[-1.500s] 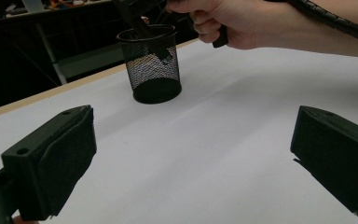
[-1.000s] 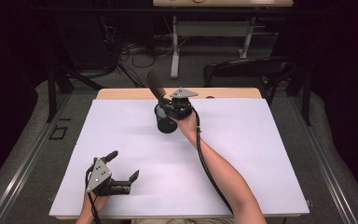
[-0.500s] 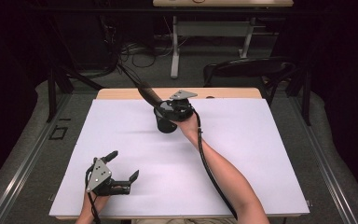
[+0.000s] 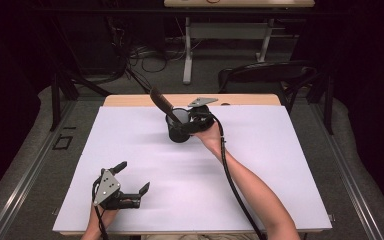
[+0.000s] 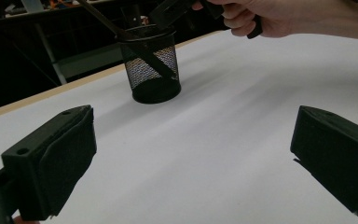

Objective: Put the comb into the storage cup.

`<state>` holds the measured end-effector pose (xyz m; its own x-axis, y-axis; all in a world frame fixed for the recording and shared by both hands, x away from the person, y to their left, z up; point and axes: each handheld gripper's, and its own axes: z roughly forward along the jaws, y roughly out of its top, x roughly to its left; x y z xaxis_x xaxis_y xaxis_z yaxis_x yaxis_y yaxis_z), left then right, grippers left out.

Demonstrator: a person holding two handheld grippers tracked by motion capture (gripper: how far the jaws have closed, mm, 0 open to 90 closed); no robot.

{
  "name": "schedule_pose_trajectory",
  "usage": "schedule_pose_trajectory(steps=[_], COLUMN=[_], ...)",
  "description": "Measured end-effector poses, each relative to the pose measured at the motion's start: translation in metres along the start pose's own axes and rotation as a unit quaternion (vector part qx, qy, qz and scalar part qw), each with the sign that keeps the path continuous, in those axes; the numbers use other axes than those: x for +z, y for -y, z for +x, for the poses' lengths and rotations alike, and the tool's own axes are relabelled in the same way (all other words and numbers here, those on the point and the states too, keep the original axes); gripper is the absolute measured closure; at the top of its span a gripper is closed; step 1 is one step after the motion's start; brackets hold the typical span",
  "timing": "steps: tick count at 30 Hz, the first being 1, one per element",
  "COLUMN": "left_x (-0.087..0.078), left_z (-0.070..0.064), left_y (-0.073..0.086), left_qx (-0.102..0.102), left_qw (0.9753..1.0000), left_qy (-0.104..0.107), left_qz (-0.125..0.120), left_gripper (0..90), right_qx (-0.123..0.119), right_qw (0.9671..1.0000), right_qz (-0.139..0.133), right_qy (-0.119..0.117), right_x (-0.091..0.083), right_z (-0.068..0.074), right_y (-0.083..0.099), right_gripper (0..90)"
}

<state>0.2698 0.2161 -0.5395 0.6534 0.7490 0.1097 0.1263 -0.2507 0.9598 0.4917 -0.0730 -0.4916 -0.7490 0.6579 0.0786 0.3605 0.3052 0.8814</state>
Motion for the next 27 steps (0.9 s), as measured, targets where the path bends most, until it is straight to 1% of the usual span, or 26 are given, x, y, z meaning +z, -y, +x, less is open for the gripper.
schedule_pose_trajectory(steps=[10, 15, 20, 23, 27], left_x=[0.004, 0.006, 0.004, 0.004, 0.004], left_z=[0.000, -0.001, 0.000, 0.000, -0.001], left_y=[0.000, -0.001, 0.000, 0.000, 0.000], left_qx=[-0.002, -0.001, 0.000, 0.000, -0.001], left_qw=[1.0000, 1.0000, 1.0000, 1.0000, 1.0000], left_qy=[0.003, 0.006, 0.004, 0.003, 0.004], left_qz=[0.000, 0.003, 0.002, 0.002, 0.003], left_gripper=[0.1, 0.1, 0.1, 0.2, 0.1], right_qx=[-0.004, -0.007, -0.012, -0.008, -0.006], right_qw=[0.9995, 0.9991, 0.9985, 0.9983, 0.9979], right_qz=[0.022, 0.029, 0.037, 0.036, 0.042], right_qy=[-0.022, -0.030, -0.039, -0.044, -0.050], right_x=[-0.023, -0.036, -0.049, -0.056, -0.066], right_z=[0.001, 0.003, 0.006, 0.005, 0.004], right_y=[0.005, 0.011, 0.017, 0.021, 0.029], right_gripper=[7.1, 5.4, 2.9, 1.9, 1.0])
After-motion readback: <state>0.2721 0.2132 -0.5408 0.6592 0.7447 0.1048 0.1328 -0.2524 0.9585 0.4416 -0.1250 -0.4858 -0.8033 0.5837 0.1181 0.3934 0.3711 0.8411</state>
